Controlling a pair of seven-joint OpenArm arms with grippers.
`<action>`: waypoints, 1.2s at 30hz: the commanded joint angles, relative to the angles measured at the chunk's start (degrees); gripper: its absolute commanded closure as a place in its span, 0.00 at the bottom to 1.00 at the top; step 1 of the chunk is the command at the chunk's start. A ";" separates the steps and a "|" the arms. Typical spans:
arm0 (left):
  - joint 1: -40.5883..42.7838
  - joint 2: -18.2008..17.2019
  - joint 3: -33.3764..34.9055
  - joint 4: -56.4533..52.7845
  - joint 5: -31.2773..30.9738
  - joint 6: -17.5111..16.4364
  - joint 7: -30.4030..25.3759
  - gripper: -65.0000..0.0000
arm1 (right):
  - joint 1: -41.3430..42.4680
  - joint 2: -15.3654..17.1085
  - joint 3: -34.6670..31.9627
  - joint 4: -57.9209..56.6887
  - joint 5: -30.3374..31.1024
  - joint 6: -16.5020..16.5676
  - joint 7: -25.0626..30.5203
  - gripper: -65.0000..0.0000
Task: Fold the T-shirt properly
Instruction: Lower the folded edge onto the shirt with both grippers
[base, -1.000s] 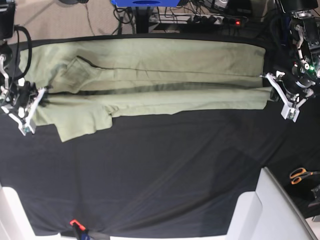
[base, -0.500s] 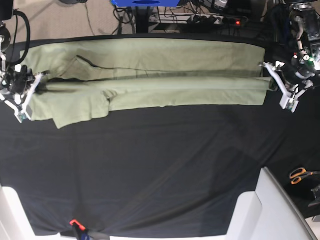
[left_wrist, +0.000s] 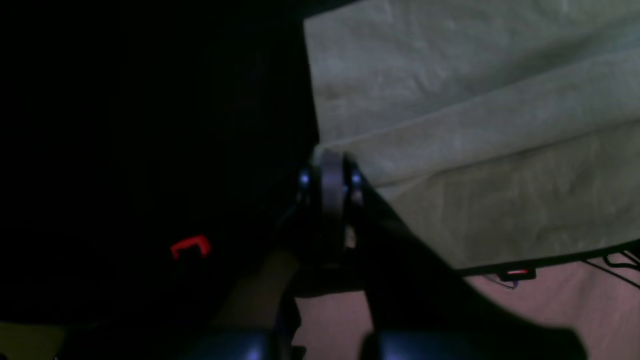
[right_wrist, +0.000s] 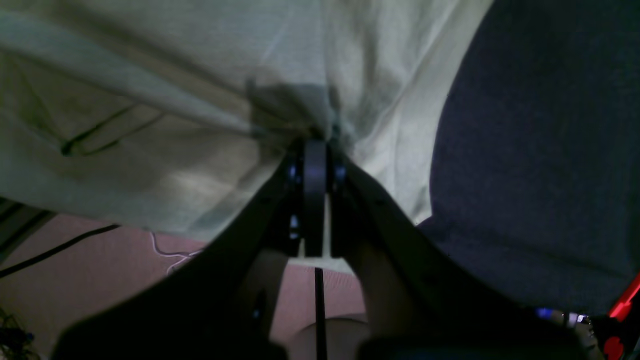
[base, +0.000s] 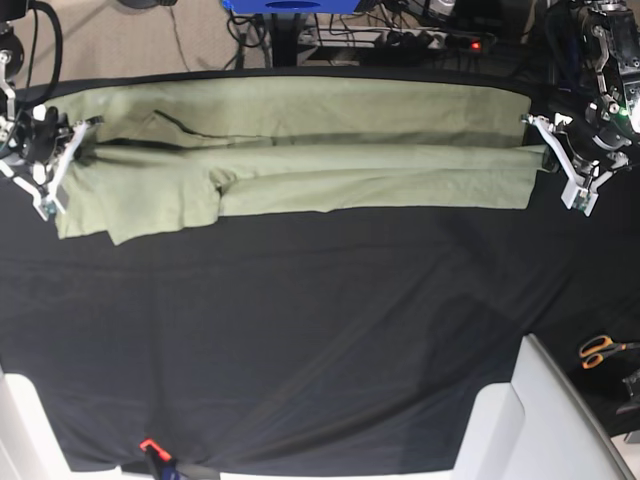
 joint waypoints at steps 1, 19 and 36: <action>0.26 -1.21 -0.39 0.88 0.36 0.37 -0.59 1.00 | 0.43 1.02 0.58 0.73 -0.21 -0.10 0.47 1.00; -0.10 1.16 -0.39 0.00 0.45 0.72 -0.77 1.00 | -0.36 -2.14 0.49 0.65 -0.47 -0.45 0.38 1.00; -0.27 -0.07 -0.39 0.44 0.45 0.72 -0.77 1.00 | -2.12 -0.12 5.06 1.97 -0.47 -0.19 -0.76 1.00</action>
